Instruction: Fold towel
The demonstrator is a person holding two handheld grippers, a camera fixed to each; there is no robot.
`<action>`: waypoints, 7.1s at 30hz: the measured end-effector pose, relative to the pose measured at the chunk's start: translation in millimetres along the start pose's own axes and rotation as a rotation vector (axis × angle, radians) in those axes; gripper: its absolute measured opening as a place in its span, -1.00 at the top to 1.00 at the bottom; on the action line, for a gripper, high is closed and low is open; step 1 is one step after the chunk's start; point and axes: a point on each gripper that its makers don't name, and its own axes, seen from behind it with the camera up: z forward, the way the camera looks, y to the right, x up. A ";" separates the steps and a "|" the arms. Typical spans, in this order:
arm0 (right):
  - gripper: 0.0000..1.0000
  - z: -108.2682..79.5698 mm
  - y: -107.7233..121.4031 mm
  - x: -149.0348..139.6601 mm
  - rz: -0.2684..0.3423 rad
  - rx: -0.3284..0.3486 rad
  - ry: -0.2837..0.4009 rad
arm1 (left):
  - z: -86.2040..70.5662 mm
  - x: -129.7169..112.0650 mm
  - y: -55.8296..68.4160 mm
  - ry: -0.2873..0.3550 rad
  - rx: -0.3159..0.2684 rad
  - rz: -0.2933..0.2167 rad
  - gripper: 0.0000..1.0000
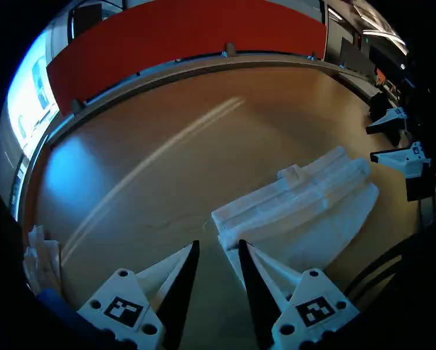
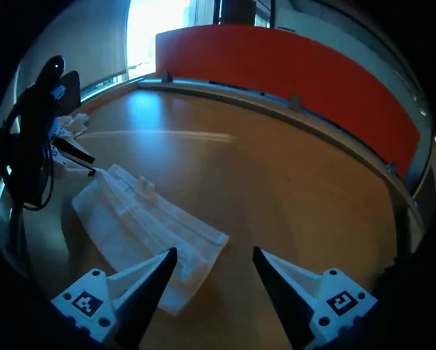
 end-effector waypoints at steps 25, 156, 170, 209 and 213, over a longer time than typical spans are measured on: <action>-1.00 0.5 -9.8 -8.7 -0.019 0.019 -0.009 | -16.9 0.6 -13.6 0.033 0.025 -0.054 -0.58; -1.00 15.3 -57.9 -21.6 -0.133 0.078 -0.044 | -105.8 -118.5 -58.2 0.022 0.180 -0.304 -0.58; -1.00 -10.3 -46.0 -68.9 -0.138 0.082 -0.110 | -109.4 -121.6 -57.5 0.019 0.182 -0.300 -0.58; 0.91 -13.6 -51.8 -87.4 -0.099 0.147 -0.148 | -113.1 -123.9 -54.8 0.020 0.180 -0.294 -0.59; 0.91 -15.6 -53.1 -84.2 -0.092 0.149 -0.138 | -113.5 -123.1 -55.1 0.021 0.180 -0.293 -0.58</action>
